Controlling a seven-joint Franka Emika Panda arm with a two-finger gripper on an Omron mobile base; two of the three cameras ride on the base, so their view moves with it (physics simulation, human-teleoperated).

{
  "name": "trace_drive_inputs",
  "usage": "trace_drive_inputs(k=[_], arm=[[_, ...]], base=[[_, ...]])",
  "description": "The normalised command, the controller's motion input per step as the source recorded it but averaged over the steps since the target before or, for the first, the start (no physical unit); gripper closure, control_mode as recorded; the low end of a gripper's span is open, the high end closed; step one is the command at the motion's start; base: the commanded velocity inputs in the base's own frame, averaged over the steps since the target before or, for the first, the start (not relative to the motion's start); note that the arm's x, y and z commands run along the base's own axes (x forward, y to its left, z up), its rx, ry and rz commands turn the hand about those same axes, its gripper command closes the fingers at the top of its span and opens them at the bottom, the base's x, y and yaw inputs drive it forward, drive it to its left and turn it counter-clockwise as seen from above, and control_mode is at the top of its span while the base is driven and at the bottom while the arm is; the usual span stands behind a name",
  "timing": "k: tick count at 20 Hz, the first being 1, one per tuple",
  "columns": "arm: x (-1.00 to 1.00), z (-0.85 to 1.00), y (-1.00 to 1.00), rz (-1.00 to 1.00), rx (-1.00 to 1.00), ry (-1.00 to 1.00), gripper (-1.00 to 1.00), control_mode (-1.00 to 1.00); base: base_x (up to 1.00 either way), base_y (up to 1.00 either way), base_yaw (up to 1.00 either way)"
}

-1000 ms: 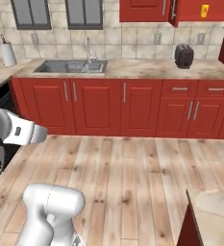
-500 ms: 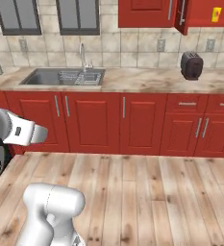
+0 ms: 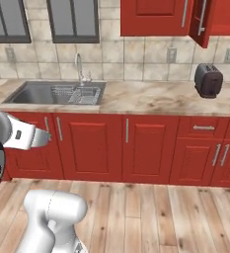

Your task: Open the cabinet directly in front. Then move the wine and the cup to the dining counter with the candle on it.

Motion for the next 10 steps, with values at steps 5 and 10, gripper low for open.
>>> trace_drive_inputs(k=[5, 10], arm=[[0.0, 0.0, 0.0, 0.0, 0.0, 0.0, -1.0, 1.0], [0.0, 0.0, 0.0, 0.0, 0.0, 0.0, -1.0, 1.0]], base=[[1.0, -0.65, 0.0], [0.57, -1.0, 0.0]])
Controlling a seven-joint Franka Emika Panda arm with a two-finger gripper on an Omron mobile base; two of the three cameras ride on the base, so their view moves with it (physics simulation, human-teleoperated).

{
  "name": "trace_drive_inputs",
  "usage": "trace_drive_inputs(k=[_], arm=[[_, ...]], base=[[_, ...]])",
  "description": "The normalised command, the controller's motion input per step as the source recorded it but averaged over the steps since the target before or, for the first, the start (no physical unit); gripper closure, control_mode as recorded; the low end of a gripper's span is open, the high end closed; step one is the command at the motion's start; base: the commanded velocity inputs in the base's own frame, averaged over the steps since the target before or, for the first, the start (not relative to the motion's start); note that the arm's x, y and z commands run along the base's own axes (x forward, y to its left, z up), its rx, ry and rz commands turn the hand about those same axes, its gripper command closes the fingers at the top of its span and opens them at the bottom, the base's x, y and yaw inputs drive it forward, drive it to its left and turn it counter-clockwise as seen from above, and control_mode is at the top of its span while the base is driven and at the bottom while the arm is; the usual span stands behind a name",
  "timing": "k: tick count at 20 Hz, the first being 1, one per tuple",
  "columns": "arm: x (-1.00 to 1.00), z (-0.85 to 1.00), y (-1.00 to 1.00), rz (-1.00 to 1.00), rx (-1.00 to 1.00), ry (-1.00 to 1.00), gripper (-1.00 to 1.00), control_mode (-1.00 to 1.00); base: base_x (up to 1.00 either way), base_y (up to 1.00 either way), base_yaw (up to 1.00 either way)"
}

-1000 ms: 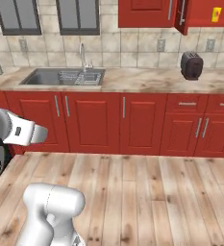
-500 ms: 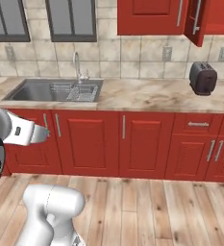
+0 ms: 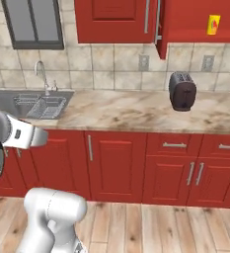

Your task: Open the cabinet directly in front. Then move the wine and the cup to the dining counter with the candle on it.

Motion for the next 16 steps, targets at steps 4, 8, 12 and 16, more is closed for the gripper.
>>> trace_drive_inputs(k=[4, 8, 12, 16], arm=[[0.0, 0.0, 0.0, 0.0, 0.0, 0.0, -1.0, 1.0], [0.0, 0.0, 0.0, 0.0, 0.0, 0.0, -1.0, 1.0], [0.0, 0.0, 0.0, 0.0, 0.0, 0.0, -1.0, 1.0], [0.0, 0.0, 0.0, 0.0, 0.0, 0.0, -1.0, 1.0]], base=[[0.08, -1.0, -0.05], [0.15, -1.0, -0.05], [0.34, -1.0, -0.03], [0.71, -1.0, -0.01]])
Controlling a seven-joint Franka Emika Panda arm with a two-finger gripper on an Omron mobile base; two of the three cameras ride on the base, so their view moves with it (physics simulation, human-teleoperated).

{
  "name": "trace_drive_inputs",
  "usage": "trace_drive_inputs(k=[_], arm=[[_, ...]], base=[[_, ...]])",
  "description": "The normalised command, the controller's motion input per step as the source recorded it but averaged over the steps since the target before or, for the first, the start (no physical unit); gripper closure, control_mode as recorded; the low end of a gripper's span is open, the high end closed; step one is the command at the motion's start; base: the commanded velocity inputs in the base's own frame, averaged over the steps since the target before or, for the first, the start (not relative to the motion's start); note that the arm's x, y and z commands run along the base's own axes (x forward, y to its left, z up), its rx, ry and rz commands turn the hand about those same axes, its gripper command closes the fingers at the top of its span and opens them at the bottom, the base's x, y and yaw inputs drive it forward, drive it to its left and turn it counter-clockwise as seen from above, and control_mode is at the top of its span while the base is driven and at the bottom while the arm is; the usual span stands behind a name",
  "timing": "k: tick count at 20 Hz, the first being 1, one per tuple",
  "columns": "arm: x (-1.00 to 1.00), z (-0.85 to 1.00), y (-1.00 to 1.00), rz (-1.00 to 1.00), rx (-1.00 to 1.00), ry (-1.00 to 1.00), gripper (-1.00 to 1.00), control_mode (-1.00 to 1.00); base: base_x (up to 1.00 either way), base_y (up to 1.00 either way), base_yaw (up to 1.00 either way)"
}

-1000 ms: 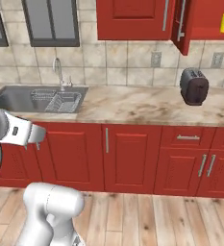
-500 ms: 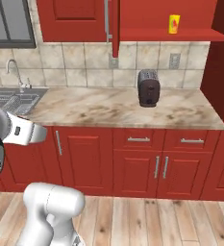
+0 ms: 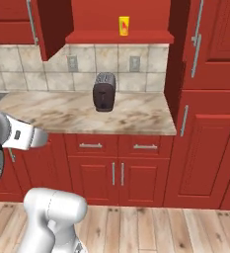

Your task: Open the cabinet directly in front. Then move the wine and the cup to the dining counter with the candle on it.

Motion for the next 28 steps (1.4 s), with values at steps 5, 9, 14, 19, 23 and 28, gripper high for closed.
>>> trace_drive_inputs(k=[5, 9, 14, 19, 23, 28], arm=[[0.0, 0.0, 0.0, 0.0, 0.0, 0.0, -1.0, 1.0], [0.0, 0.0, 0.0, 0.0, 0.0, 0.0, -1.0, 1.0], [0.0, 0.0, 0.0, 0.0, 0.0, 0.0, -1.0, 1.0], [0.0, 0.0, 0.0, 0.0, 0.0, 0.0, -1.0, 1.0], [0.0, 0.0, 0.0, 0.0, 0.0, 0.0, -1.0, 1.0], [0.0, 0.0, 0.0, 0.0, 0.0, 0.0, -1.0, 1.0]], base=[[1.0, -0.69, 0.0], [1.0, -0.2, 0.0], [1.0, 0.01, 0.0], [1.0, 0.12, 0.0], [0.93, 0.0, 0.0], [0.35, -0.62, -0.01]])
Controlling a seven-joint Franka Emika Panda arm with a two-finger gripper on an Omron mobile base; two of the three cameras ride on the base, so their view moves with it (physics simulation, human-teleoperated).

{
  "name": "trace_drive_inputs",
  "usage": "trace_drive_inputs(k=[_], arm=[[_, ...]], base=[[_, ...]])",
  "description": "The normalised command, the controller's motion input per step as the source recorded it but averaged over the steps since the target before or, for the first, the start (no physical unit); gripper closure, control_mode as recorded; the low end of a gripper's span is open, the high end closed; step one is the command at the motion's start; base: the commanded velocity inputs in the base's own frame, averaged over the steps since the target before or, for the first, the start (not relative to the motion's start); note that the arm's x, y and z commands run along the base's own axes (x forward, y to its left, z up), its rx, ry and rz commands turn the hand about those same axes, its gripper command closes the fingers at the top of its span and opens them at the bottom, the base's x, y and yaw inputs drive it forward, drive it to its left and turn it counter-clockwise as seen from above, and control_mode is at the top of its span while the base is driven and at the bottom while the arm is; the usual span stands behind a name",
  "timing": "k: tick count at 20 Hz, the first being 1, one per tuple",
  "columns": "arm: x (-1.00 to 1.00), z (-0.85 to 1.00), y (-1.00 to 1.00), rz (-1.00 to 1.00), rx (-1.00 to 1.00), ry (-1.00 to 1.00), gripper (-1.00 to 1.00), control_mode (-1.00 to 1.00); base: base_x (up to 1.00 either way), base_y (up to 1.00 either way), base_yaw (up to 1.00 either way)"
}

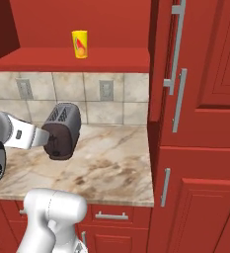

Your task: Open the cabinet directly in front. Then move the wine and the cup to the dining counter with the candle on it.

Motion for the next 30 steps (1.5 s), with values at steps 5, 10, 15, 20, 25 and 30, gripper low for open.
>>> trace_drive_inputs(k=[5, 10, 15, 20, 25, 30], arm=[[0.0, 0.0, 0.0, 0.0, 0.0, 0.0, -1.0, 1.0], [0.0, 0.0, 0.0, 0.0, 0.0, 0.0, -1.0, 1.0], [0.0, 0.0, 0.0, 0.0, 0.0, 0.0, -1.0, 1.0], [0.0, 0.0, 0.0, 0.0, 0.0, 0.0, -1.0, -1.0], [0.0, 0.38, -0.1, -0.02, 0.01, 0.1, -1.0, -1.0], [0.0, 0.75, -0.04, -0.09, -0.01, 0.06, -1.0, -1.0]], base=[[0.0, -0.24, 0.01], [0.04, -0.12, -0.15], [0.21, -0.24, -0.17], [0.0, -0.04, -0.01], [0.0, 0.0, 0.0], [0.0, 0.0, 0.0]])
